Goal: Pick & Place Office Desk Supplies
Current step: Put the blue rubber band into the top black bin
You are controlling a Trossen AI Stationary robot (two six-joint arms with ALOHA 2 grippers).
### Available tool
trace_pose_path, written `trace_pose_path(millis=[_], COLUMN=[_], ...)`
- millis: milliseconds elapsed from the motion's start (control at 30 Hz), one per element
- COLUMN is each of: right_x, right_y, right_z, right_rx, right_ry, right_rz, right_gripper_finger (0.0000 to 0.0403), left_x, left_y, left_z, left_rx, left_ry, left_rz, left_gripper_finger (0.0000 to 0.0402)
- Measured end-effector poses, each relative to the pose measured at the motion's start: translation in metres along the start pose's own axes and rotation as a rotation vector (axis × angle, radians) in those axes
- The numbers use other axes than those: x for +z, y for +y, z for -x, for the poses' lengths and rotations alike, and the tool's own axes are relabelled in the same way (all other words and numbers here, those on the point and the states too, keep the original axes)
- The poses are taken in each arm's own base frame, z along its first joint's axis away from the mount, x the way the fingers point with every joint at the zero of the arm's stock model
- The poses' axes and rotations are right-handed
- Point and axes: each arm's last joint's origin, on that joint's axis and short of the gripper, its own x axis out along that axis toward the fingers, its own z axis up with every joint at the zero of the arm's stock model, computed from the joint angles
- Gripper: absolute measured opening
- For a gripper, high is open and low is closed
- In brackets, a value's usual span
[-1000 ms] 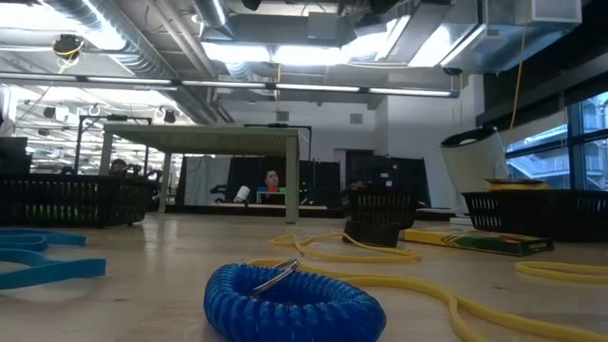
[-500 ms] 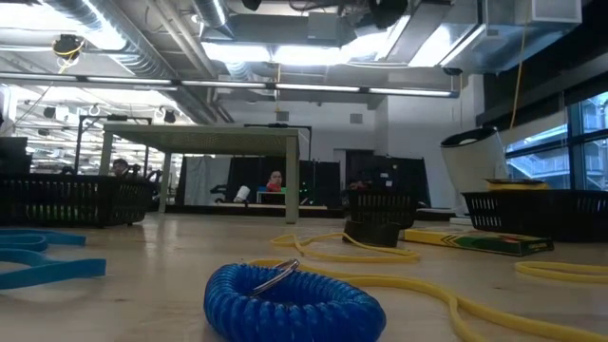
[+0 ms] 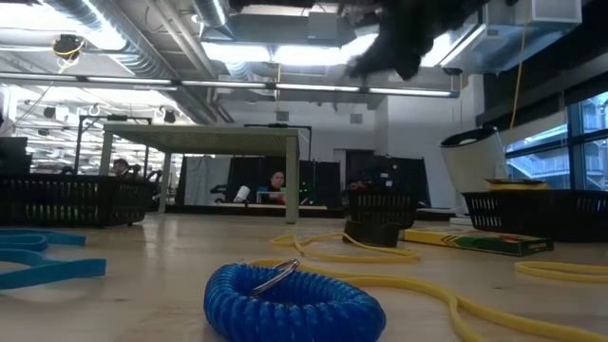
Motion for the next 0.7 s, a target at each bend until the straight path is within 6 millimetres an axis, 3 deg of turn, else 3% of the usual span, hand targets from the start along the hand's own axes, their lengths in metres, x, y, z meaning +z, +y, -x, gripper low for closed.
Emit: trace_pose_path(millis=[300,533,700], right_x=[-0.014,-0.027,-0.037], right_y=[-0.057,-0.084,-0.092], right_z=[-0.022,-0.047,-0.062], right_rx=[-0.239,-0.279,-0.262], right_ry=[0.178,0.273,0.341], right_rz=[-0.156,-0.234,-0.272], right_gripper_finger=[0.0001,0.0007,0.0008], left_x=[-0.003,-0.006,-0.007], left_y=[0.002,-0.001,-0.004], left_z=[0.000,0.001,0.004], left_rx=[0.060,0.001,-0.014], left_ry=[0.016,0.048,0.058], left_rz=[0.066,0.085,0.072], left_gripper_finger=[0.0162,0.0161,0.0161])
